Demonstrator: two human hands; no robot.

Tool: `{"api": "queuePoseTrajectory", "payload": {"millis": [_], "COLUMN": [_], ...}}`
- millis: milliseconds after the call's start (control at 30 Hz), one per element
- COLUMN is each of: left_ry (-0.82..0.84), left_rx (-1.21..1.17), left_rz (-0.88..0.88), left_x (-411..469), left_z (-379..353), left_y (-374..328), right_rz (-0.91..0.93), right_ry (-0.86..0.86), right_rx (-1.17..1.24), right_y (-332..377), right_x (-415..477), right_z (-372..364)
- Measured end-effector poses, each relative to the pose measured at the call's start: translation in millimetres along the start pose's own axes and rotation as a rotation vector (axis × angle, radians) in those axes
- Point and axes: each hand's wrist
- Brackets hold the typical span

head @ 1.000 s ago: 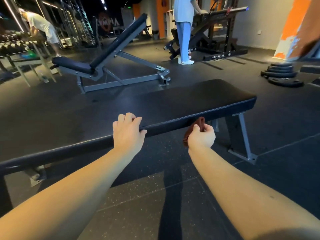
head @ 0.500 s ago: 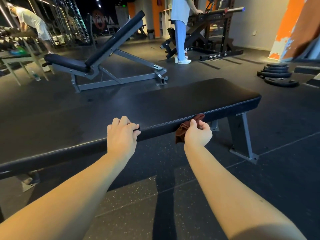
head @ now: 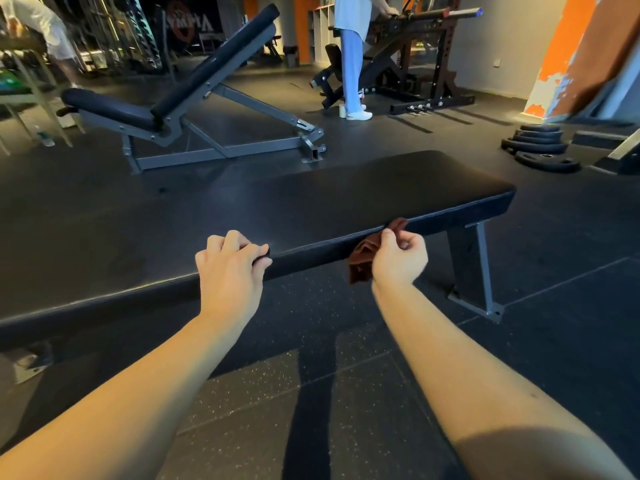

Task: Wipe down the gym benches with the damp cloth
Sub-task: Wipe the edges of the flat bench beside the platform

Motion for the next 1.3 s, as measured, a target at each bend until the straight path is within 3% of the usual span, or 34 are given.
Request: {"api": "queuePoseTrajectory", "payload": {"millis": [167, 333, 400, 600, 733, 1000, 1100, 1167, 1300], "left_ry": [0.004, 0.020, 0.037, -0.104, -0.153, -0.224, -0.220, -0.206, -0.195], "left_rx": [0.010, 0.014, 0.005, -0.025, -0.025, -0.060, -0.065, -0.081, -0.108], "left_rz": [-0.001, 0.006, -0.015, 0.039, 0.075, 0.110, 0.083, 0.079, 0.090], "left_x": [0.2, 0.5, 0.4, -19.1, -31.0, -33.1, -32.0, -30.5, -30.4], "left_z": [-0.5, 4.2, 8.7, 27.6, 30.5, 22.6, 22.0, 22.4, 23.0], "left_y": [-1.3, -2.6, -0.7, 38.0, 58.3, 56.0, 60.4, 62.2, 59.2], "right_rz": [0.054, 0.106, 0.117, 0.170, 0.194, 0.187, 0.257, 0.201, 0.158], "right_ry": [0.060, 0.348, 0.386, 0.197, 0.105, 0.434, 0.291, 0.180, 0.115], "right_rx": [-0.045, -0.168, -0.198, -0.135, -0.073, -0.201, -0.195, -0.161, -0.142], "right_y": [-11.8, -29.7, -26.2, -7.5, -8.9, -35.8, -26.6, -20.5, -18.9], "right_x": [-31.3, -90.4, -85.8, -40.6, -56.2, -126.4, -87.6, -64.1, -69.0], "right_z": [-16.8, -32.8, -29.0, -9.3, -19.0, -48.7, -33.8, -25.1, -28.7]}}
Point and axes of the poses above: each hand's wrist, its own x-axis towards the middle knuckle, its own z-axis out of the back of the hand, y = z × x, and after that the axes turned 8 degrees about -x, right-handed
